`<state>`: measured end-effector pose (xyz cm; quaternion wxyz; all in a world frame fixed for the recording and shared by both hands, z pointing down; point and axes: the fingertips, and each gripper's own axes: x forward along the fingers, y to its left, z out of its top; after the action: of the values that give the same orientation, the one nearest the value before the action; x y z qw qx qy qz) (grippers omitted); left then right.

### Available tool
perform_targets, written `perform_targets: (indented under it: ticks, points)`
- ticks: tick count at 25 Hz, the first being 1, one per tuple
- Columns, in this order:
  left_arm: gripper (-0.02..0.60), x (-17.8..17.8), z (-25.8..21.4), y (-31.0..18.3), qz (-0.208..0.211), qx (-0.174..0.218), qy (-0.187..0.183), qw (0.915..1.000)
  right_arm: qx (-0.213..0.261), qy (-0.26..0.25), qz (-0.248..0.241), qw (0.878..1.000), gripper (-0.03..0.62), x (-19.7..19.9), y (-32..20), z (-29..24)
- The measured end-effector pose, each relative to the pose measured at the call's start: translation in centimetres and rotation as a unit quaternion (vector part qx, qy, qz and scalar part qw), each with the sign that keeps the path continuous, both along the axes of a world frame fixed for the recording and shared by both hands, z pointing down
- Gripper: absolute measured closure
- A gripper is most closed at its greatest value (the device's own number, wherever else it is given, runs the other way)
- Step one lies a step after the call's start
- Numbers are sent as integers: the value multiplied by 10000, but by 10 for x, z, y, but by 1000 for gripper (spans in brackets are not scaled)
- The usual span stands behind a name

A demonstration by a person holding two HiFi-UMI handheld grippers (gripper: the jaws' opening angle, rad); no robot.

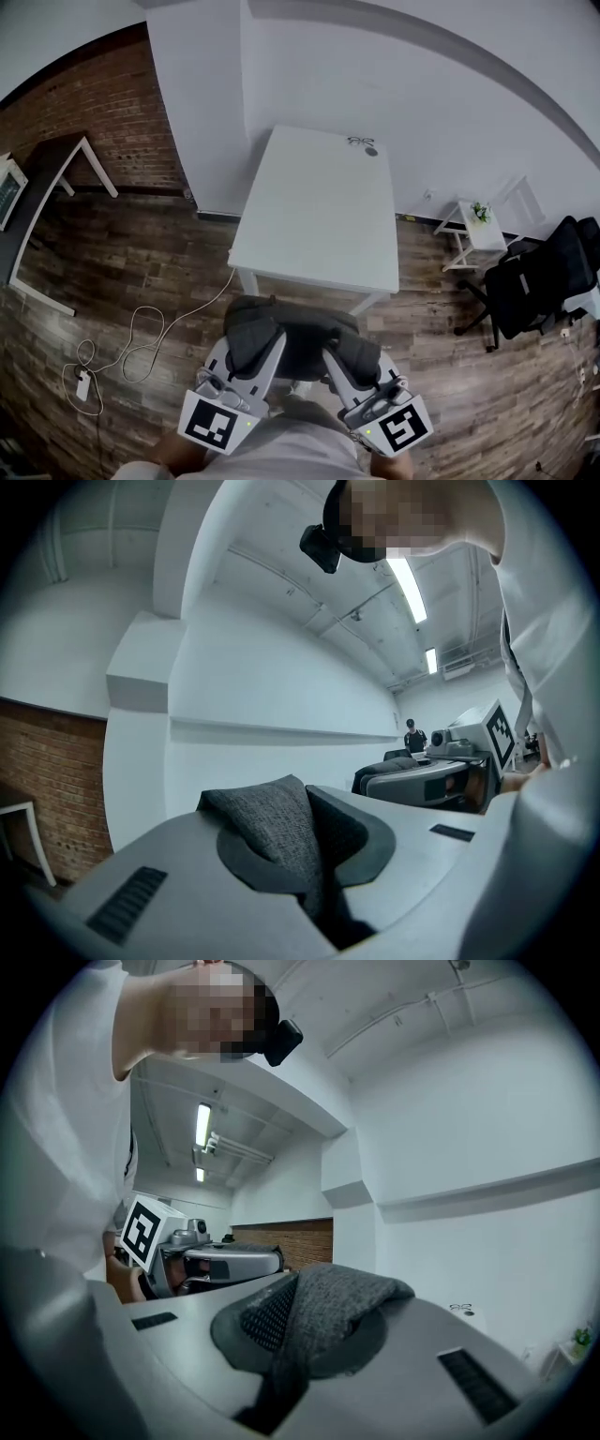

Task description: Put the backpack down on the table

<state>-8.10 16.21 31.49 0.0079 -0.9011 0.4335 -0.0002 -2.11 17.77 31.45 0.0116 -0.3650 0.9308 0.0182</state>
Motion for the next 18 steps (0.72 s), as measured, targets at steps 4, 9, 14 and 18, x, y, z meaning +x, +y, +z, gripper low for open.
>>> perform_targets:
  ticks: [4,9,14,18]
  points:
    - [543,25,-3,-25,-270,69,-77,9996,40,-42,-286,9996,546,28,-23,-6]
    - [543,44,-14,-43,-406,232,-28,9989,257,-85,-349,9990,546,48,-43,-17]
    - [543,65,-21,-62,-372,331,-61,9987,415,-108,-275,9987,546,69,-64,-27]
    - [543,75,-25,-79,-340,397,-17,9986,429,-132,-229,9987,546,78,-77,-31]
